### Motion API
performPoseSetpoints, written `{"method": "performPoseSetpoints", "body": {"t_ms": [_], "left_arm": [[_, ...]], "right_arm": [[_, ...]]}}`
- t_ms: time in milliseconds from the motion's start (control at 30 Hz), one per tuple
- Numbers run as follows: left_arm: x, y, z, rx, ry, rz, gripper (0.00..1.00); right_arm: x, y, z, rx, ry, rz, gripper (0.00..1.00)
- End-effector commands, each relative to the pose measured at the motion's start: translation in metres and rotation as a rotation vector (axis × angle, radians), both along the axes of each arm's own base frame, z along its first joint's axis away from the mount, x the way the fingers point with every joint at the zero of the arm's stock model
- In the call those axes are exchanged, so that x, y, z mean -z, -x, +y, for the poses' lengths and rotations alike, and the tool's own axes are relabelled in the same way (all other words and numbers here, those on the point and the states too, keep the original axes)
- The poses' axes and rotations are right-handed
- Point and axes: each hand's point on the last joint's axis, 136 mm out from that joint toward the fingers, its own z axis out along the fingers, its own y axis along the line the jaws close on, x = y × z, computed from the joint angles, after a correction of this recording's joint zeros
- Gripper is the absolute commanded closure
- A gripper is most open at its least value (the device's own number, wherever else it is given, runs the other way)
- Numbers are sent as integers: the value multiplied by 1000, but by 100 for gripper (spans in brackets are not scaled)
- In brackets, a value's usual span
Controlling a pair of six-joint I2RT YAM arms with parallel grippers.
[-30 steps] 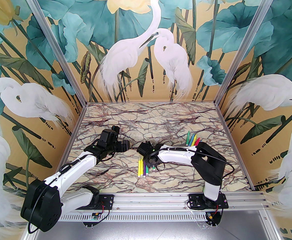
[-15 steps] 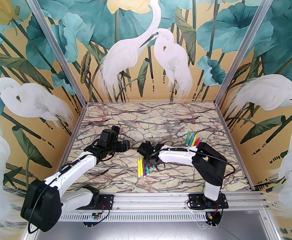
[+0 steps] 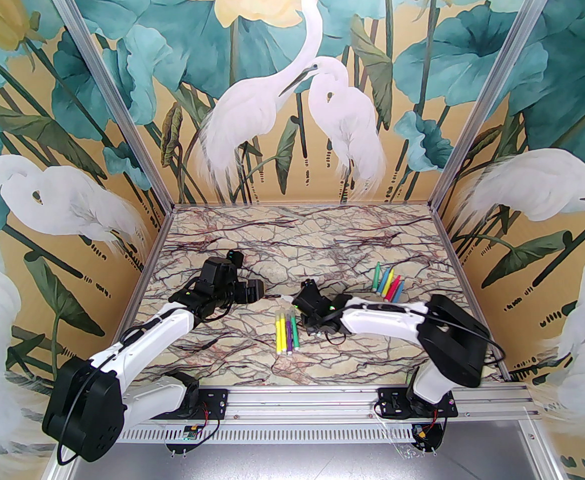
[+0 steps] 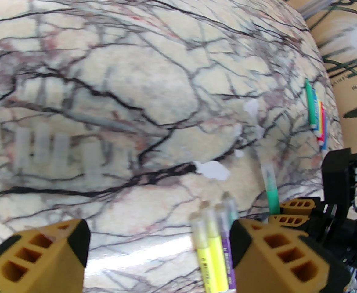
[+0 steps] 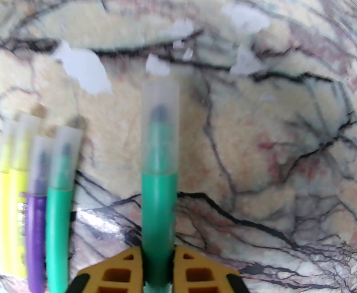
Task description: Open the pen caps
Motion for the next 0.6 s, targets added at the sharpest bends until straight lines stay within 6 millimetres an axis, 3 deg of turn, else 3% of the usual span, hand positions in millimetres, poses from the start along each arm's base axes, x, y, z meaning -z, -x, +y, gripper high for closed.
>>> {"method": "performPoseSetpoints", "body": {"t_ms": [0, 300, 567], "left_arm": [[-12, -3, -23, 82, 112, -14, 20], [-30, 0, -57, 200, 295, -29, 21], [-41, 4, -87, 299, 404, -10, 24]], "right_arm": [[-20, -11, 7, -10, -77, -83, 87], [-42, -13, 12, -38, -169, -154, 87], [-74, -14, 22, -84, -269, -224, 87]]}}
